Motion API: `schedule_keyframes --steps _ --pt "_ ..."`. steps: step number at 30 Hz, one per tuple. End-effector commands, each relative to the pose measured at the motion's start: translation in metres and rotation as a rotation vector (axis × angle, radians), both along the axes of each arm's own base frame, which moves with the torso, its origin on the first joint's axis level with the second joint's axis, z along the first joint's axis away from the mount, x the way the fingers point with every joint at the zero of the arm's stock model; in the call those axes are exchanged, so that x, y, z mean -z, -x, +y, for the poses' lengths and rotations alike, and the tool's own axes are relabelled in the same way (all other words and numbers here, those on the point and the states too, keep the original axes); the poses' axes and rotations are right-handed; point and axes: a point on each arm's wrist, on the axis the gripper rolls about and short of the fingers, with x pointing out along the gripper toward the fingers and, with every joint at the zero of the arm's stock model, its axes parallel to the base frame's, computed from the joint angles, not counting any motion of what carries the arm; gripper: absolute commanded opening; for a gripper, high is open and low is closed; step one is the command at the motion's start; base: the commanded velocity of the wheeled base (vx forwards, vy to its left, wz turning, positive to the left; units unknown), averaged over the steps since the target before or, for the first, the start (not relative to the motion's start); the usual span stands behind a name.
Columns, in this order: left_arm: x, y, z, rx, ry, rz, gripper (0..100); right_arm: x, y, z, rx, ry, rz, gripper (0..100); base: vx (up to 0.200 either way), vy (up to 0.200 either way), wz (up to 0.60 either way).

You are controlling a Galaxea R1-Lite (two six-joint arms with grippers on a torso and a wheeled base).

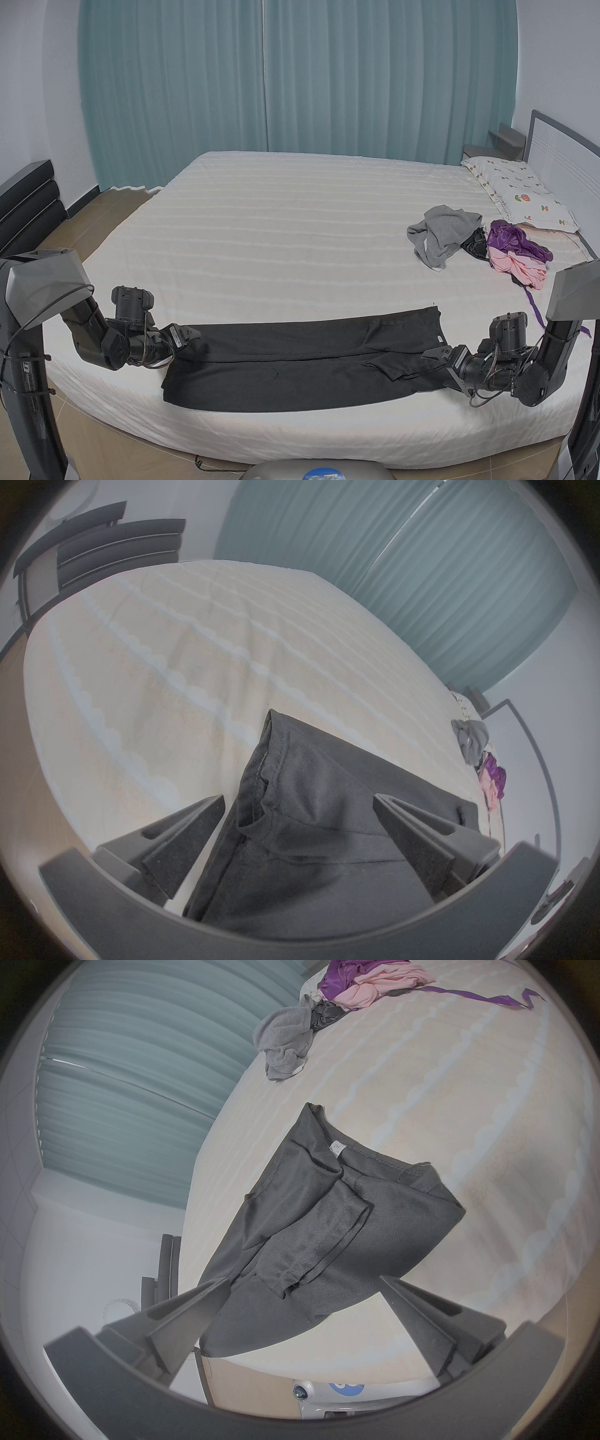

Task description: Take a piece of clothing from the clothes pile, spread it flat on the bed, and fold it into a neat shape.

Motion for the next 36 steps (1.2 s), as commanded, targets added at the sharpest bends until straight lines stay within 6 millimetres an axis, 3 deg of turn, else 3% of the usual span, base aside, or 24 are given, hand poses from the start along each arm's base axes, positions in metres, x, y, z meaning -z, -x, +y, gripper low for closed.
schedule_keyframes --steps 1,8,22,23,36 --pt "0.018 -0.01 -0.001 0.024 -0.035 0.029 100 0.001 0.0 0.001 -0.002 0.001 0.004 100 0.0 0.0 0.0" --pt "0.029 -0.009 -0.001 0.038 -0.077 0.049 100 0.001 0.001 0.002 -0.007 0.001 0.004 100 0.0 0.0 0.0" --pt "0.026 -0.004 -0.012 0.052 -0.089 0.05 100 0.001 0.0 0.001 -0.005 0.001 0.004 100 0.0 0.0 0.0" --pt "0.027 -0.004 -0.012 0.054 -0.092 0.051 0 0.001 0.0 0.001 -0.005 0.001 0.004 100 0.0 0.0 0.0" --pt "0.018 -0.008 -0.007 0.028 -0.092 0.014 0 0.0 -0.001 0.0 0.001 0.0 -0.002 100 0.0 0.0 0.0"
